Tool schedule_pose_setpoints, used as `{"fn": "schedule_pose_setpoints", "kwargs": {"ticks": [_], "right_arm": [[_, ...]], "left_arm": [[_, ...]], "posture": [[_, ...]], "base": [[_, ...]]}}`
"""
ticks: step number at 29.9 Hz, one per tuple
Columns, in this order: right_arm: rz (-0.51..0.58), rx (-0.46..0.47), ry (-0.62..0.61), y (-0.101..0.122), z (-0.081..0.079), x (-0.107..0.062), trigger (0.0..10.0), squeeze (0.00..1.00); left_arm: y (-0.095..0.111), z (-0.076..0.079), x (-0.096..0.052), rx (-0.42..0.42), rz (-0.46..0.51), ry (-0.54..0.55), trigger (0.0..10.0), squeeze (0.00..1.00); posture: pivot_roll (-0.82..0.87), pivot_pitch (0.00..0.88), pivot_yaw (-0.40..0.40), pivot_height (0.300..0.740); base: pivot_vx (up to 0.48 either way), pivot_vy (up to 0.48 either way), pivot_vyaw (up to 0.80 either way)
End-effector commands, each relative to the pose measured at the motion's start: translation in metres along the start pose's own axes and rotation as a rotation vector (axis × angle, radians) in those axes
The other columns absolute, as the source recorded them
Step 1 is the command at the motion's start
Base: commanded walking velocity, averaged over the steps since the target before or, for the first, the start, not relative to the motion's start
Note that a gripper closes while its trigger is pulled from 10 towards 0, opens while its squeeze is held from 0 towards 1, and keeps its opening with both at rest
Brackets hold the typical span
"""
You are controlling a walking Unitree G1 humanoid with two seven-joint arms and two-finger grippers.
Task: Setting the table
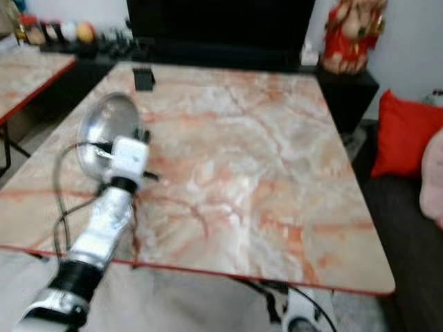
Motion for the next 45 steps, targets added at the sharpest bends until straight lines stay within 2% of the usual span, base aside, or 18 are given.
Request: {"fn": "schedule_pose_setpoints", "kwargs": {"ticks": [1,35,45], "right_arm": [[-0.007,0.008,0.01,-0.0016,-0.0052,-0.0001,10.0,0.0],[-0.006,0.001,0.019,-0.0015,-0.0054,-0.0001,10.0,0.0],[-0.007,0.0,0.021,-0.001,-0.0059,0.0001,10.0,0.0]], "left_arm": [[0.0049,-0.0087,0.0034,0.005,0.011,0.016,10.0,0.0],[0.0025,-0.0104,0.0012,0.026,0.003,0.006,10.0,0.0],[0.0043,-0.0102,0.0034,0.025,0.008,0.008,10.0,0.0]], "posture": [[0.04,0.0,-0.064,0.74],[0.04,0.0,-0.071,0.74],[0.04,0.0,-0.07,0.74]], "base": [[0.0,0.0,0.0],[0.0,0.0,0.0],[0.0,-0.258,0.0]]}}
Point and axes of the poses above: a point about 5 cm out from each wrist's last joint towards the gripper, its own x axis pointing out of the wrist towards the gripper, its own y axis along the axis of the wrist's last joint, z = x × y, the point moved 5 cm from there along x, pointing out of the wrist towards the gripper, and after that the axes turned 12 degrees about -x, right-handed, at the moved point
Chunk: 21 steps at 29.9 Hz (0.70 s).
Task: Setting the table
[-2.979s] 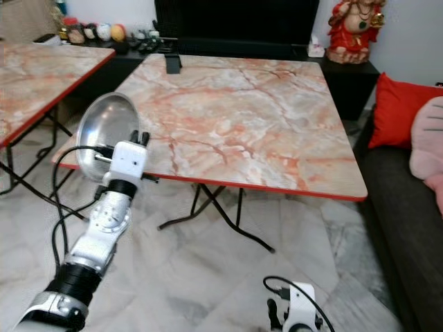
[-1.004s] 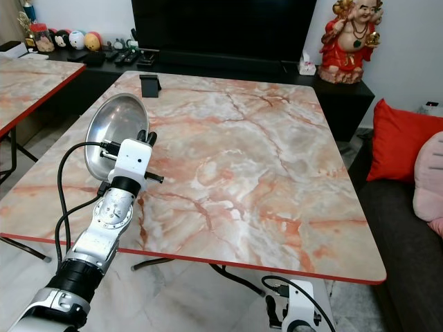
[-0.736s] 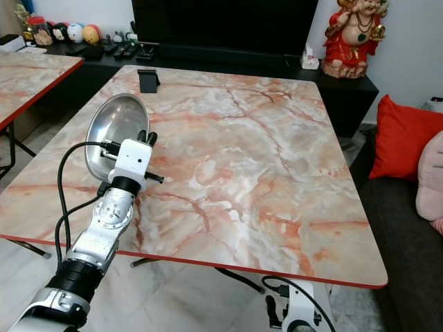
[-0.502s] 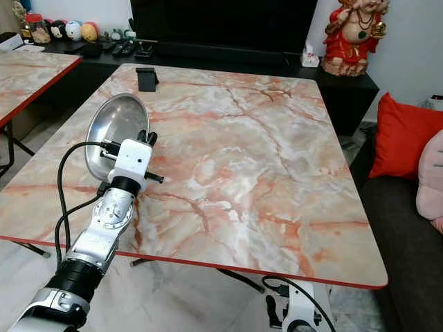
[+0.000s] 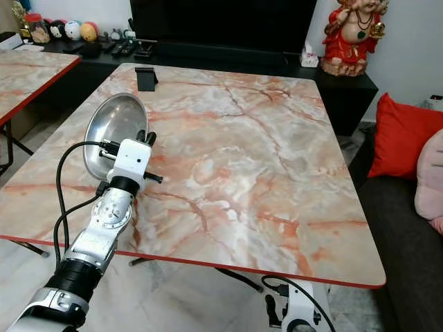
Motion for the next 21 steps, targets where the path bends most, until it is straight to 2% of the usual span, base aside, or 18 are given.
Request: {"fn": "schedule_pose_setpoints", "kwargs": {"ticks": [1,13,21], "right_arm": [[-0.004,-0.006,-0.005,0.0007,0.0034,0.0004,10.0,0.0],[-0.005,-0.005,-0.007,0.0003,0.004,0.0003,10.0,0.0],[-0.006,-0.006,-0.006,0.0004,0.0038,0.0003,10.0,0.0]], "left_arm": [[0.0057,0.0033,0.0035,0.0,0.015,-0.008,10.0,0.0],[0.0049,0.0027,0.003,0.009,0.01,-0.011,10.0,0.0],[0.0001,0.0057,0.0027,0.021,-0.021,-0.034,10.0,0.0]], "posture": [[0.04,0.0,-0.07,0.74],[0.04,0.0,-0.072,0.74],[0.04,0.0,-0.073,0.74]], "base": [[0.0,-0.262,0.0],[0.0,-0.271,0.0],[0.0,0.0,0.0]]}}
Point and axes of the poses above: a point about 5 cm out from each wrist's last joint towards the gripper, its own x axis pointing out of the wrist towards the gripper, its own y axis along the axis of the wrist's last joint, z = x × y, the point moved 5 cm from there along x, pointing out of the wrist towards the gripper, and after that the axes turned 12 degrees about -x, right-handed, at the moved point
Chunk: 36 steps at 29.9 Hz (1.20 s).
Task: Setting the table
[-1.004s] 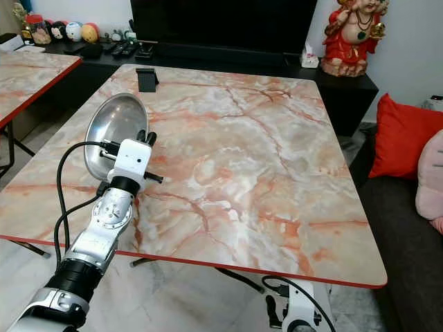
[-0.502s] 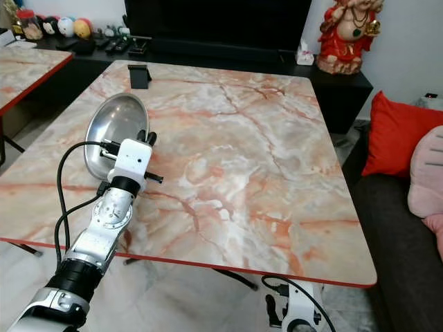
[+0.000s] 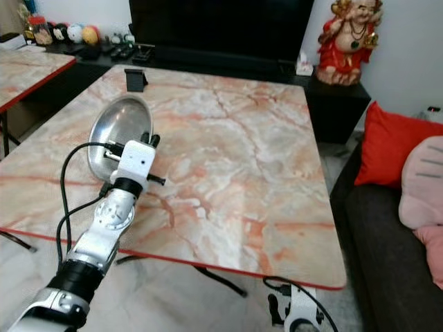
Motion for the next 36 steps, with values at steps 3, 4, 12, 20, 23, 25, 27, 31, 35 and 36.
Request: {"fn": "schedule_pose_setpoints", "kwargs": {"ticks": [3,4,12,20,23,25,27,31,35,36], "right_arm": [[-0.004,-0.004,-0.001,0.001,0.001,0.0,10.0,0.0],[-0.004,-0.004,0.0,0.001,0.001,0.0,10.0,0.0],[-0.007,-0.005,0.003,0.001,0.0,0.001,10.0,0.0],[-0.008,-0.003,0.003,0.001,-0.001,0.001,10.0,0.0],[-0.008,-0.003,0.003,0.0,0.0,0.001,10.0,0.0],[-0.009,-0.004,0.004,0.0,-0.001,0.001,10.0,0.0],[-0.009,-0.005,0.005,0.0,0.0,0.001,10.0,0.0],[-0.011,-0.006,0.006,0.0,-0.001,0.001,10.0,0.0],[-0.011,-0.007,0.009,0.0,-0.001,0.001,10.0,0.0],[-0.011,-0.007,0.009,0.0,-0.001,0.001,10.0,0.0]], "left_arm": [[-0.001,0.008,0.003,0.057,-0.038,-0.059,10.0,0.0],[-0.002,0.01,0.004,0.087,-0.054,-0.08,10.0,0.0],[-0.008,0.021,0.006,0.137,-0.177,-0.196,10.0,0.0],[0.004,0.07,-0.013,0.067,-0.149,-0.516,10.0,0.0],[0.005,0.08,-0.023,0.054,-0.171,-0.614,10.0,0.0],[0.006,0.084,-0.03,0.051,-0.174,-0.669,10.0,0.0],[0.008,0.087,-0.037,0.057,-0.175,-0.731,10.0,0.0],[0.007,0.089,-0.048,0.062,-0.196,-0.809,10.0,0.0],[0.003,0.091,-0.057,0.079,-0.226,-0.866,10.0,0.0],[0.003,0.092,-0.058,0.083,-0.23,-0.873,10.0,0.0]], "posture": [[0.04,0.0,-0.072,0.74],[0.04,0.0,-0.072,0.74],[0.04,0.0,-0.068,0.74],[0.04,0.0,-0.064,0.74],[0.04,0.0,-0.065,0.74],[0.04,0.0,-0.066,0.74],[0.05,0.0,-0.066,0.74],[0.05,0.0,-0.066,0.74],[0.05,0.0,-0.065,0.74],[0.05,0.0,-0.065,0.74]], "base": [[0.0,0.0,0.0],[0.0,0.0,0.0],[0.0,0.0,0.0],[0.0,0.0,0.0],[0.0,0.0,0.0],[0.0,0.0,0.0],[0.0,0.0,0.0],[0.0,0.0,0.0],[0.0,0.0,0.0],[0.0,0.0,0.0]]}}
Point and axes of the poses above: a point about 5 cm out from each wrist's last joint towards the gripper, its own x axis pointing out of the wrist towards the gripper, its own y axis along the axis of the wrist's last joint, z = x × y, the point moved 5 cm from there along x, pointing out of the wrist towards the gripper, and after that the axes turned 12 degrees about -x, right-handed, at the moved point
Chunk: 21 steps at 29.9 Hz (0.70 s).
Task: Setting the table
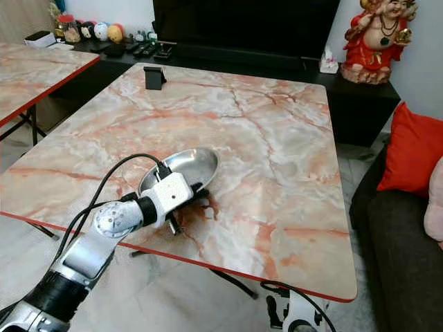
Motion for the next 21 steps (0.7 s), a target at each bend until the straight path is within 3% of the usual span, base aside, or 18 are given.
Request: {"fn": "schedule_pose_setpoints", "kwargs": {"ticks": [1,7,21], "right_arm": [[-0.001,-0.005,0.005,0.001,-0.001,0.001,10.0,0.0],[-0.002,-0.003,0.006,0.001,-0.001,0.001,10.0,0.0],[-0.008,-0.003,0.015,0.001,-0.002,0.001,10.0,0.0]], "left_arm": [[0.006,0.006,-0.001,0.006,0.013,-0.038,10.0,0.0],[0.005,0.011,-0.002,0.0,-0.005,-0.072,10.0,0.0],[-0.026,0.02,-0.007,0.023,-0.127,-0.112,10.0,0.0]], "posture": [[0.05,0.0,-0.065,0.74],[0.05,0.0,-0.064,0.74],[0.05,0.0,-0.063,0.74]], "base": [[0.0,0.0,0.0],[0.0,0.0,0.0],[0.0,0.0,0.0]]}}
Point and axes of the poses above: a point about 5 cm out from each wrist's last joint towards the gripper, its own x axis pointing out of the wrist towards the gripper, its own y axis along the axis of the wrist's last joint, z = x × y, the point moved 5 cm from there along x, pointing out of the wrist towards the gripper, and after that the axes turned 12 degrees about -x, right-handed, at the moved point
